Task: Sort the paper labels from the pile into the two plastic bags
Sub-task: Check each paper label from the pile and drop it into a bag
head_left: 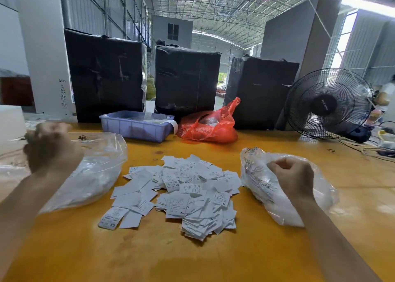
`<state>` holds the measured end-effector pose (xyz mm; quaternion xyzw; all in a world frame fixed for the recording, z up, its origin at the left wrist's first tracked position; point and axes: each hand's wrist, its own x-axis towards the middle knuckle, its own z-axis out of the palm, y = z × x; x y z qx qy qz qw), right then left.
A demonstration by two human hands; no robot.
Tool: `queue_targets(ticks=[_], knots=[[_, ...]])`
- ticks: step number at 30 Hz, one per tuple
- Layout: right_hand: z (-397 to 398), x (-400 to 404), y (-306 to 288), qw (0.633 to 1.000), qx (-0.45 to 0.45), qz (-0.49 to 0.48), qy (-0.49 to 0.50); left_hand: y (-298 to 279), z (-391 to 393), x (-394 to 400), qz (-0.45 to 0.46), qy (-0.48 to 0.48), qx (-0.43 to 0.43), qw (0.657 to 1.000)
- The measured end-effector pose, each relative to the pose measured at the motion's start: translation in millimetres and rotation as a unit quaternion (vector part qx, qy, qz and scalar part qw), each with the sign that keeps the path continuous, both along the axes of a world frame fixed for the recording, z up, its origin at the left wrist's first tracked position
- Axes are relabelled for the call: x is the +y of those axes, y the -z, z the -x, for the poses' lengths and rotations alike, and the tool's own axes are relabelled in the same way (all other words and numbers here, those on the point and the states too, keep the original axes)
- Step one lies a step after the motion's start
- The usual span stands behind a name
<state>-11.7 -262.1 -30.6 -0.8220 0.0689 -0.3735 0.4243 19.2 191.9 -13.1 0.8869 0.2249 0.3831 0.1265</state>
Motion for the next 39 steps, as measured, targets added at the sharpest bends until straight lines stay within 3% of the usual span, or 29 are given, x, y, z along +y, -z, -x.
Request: queue_targets(ticks=[2, 4, 5, 7, 9, 10, 14, 20, 25, 29, 35, 39], knots=[[11.4, 26.9, -10.3, 0.968, 0.015, -0.181, -0.174, -9.3, 12.1, -36.5, -0.002, 0.111, -0.115, 0.987], [20.5, 56.3, -11.4, 0.902, 0.091, -0.272, -0.323, -17.8, 29.7, -75.5, 0.072, 0.266, -0.125, 0.953], [23.8, 69.8, -9.0, 0.873, 0.129, -0.282, -0.375, -18.4, 37.1, -95.8, 0.152, 0.349, -0.082, 0.921], [30.5, 93.4, -2.5, 0.837, 0.164, -0.284, -0.438, -15.3, 51.2, -132.4, 0.313, 0.474, 0.056, 0.821], [33.8, 107.9, 4.8, 0.835, 0.165, -0.266, -0.453, -5.4, 59.5, -160.1, 0.404, 0.52, 0.168, 0.734], [35.1, 112.0, 7.3, 0.843, 0.166, -0.249, -0.446, 2.4, 60.7, -169.1, 0.415, 0.532, 0.194, 0.712], [38.1, 117.2, 10.6, 0.868, 0.18, -0.187, -0.423, 20.5, 62.2, -179.8, 0.444, 0.543, 0.165, 0.694], [38.2, 111.7, 9.1, 0.845, 0.237, -0.229, -0.42, 25.4, 55.2, -175.7, 0.479, 0.506, 0.095, 0.711], [37.4, 110.3, 7.3, 0.85, 0.229, -0.274, -0.388, 26.9, 53.9, -174.3, 0.503, 0.509, 0.116, 0.689], [38.1, 108.7, 8.9, 0.875, 0.186, -0.169, -0.414, 24.3, 58.1, -174.1, 0.504, 0.526, 0.163, 0.665], [36.4, 104.6, 8.3, 0.819, 0.29, -0.229, -0.44, 27.6, 54.8, -177.6, 0.56, 0.483, 0.084, 0.668], [34.8, 104.8, 7.4, 0.821, 0.265, -0.289, -0.414, 26.7, 55.3, -176.1, 0.58, 0.489, 0.089, 0.645]])
